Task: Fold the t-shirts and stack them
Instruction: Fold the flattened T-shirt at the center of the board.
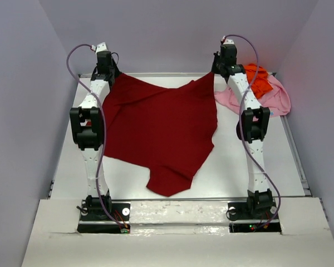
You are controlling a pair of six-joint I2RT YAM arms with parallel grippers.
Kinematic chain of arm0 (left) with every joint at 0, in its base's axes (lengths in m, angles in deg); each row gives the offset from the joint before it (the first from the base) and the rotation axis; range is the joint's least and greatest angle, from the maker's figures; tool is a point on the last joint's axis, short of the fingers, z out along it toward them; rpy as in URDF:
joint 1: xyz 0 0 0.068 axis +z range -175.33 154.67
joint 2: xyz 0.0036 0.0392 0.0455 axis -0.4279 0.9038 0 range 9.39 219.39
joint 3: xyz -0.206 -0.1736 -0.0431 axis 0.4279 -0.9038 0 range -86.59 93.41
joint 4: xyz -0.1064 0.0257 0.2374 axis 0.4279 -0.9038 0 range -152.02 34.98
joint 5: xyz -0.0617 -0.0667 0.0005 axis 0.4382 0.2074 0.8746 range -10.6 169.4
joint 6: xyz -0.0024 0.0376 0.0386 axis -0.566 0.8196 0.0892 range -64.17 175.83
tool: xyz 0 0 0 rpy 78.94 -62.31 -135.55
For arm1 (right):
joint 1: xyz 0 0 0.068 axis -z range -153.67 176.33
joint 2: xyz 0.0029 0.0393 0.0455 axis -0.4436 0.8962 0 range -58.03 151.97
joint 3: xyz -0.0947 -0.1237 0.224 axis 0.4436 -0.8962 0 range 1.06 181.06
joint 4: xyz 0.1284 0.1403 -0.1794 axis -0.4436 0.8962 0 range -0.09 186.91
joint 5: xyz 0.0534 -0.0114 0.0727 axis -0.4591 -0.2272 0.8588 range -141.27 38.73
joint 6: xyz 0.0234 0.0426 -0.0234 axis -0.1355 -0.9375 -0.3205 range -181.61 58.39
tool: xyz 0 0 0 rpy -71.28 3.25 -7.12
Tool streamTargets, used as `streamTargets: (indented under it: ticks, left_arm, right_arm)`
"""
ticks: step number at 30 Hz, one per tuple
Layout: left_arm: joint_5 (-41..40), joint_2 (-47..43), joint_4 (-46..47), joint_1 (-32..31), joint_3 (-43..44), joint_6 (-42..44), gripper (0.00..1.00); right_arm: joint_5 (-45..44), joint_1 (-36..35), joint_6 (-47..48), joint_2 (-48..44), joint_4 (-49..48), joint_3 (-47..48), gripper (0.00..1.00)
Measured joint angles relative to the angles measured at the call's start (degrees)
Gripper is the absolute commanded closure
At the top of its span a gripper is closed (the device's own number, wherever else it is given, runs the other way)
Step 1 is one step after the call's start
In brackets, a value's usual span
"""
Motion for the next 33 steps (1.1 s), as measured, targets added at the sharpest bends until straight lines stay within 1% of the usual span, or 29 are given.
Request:
streamTargets:
  ticks: [2, 4, 8, 10, 12, 15, 17, 20, 24, 28, 33]
  left_arm:
    - [0.24, -1.95, 0.59, 0.0, -1.44, -0.04, 1.0]
    - [0.37, -4.28, 1.16, 0.02, -3.52, -0.04, 1.0]
    - [0.31, -11.96, 3.41, 0.07, -11.15, -0.07, 1.0]
    - [-0.02, -14.91, 4.55, 0.09, -14.34, -0.07, 1.0]
    - [-0.24, -17.88, 5.22, 0.24, -17.73, -0.09, 1.0]
    - [-0.46, -21.16, 6.8, 0.46, -22.8, -0.11, 1.0]
    - [-0.55, -22.36, 7.19, 0.48, -25.24, -0.15, 1.0]
    - [-0.87, -23.34, 7.91, 0.59, -28.33, -0.17, 1.0]
    - [-1.84, -24.28, 9.01, 0.79, -32.11, -0.17, 1.0]
    - [-3.15, -24.33, 9.73, 1.88, -33.88, -0.31, 1.0]
    - [-6.78, -24.35, 10.01, 3.93, -35.74, -1.05, 1.0]
  right_arm:
    - [0.92, 0.17, -0.31, -2.73, -0.48, -2.47, 1.0]
    - [1.81, 0.2, -0.98, -6.69, -0.72, -6.84, 1.0]
    - [3.15, 0.09, -1.68, -14.23, -1.53, -16.02, 1.0]
    - [3.56, -0.5, -2.12, -20.22, -2.16, -24.22, 1.0]
    - [3.61, -0.79, -2.34, -22.88, -2.4, -28.0, 1.0]
    - [3.69, -1.77, -2.91, -29.11, -3.56, -37.03, 1.0]
    - [3.76, -2.12, -3.13, -31.41, -3.61, -40.28, 1.0]
    - [4.11, -2.69, -3.72, -36.57, -5.86, -48.76, 1.0]
    - [3.96, -3.19, -4.22, -40.81, -6.29, -55.45, 1.0]
    - [3.65, -3.21, -4.96, -45.18, -7.06, -62.45, 1.0]
    - [2.56, -3.21, -5.97, -49.35, -7.67, -68.94, 1.0]
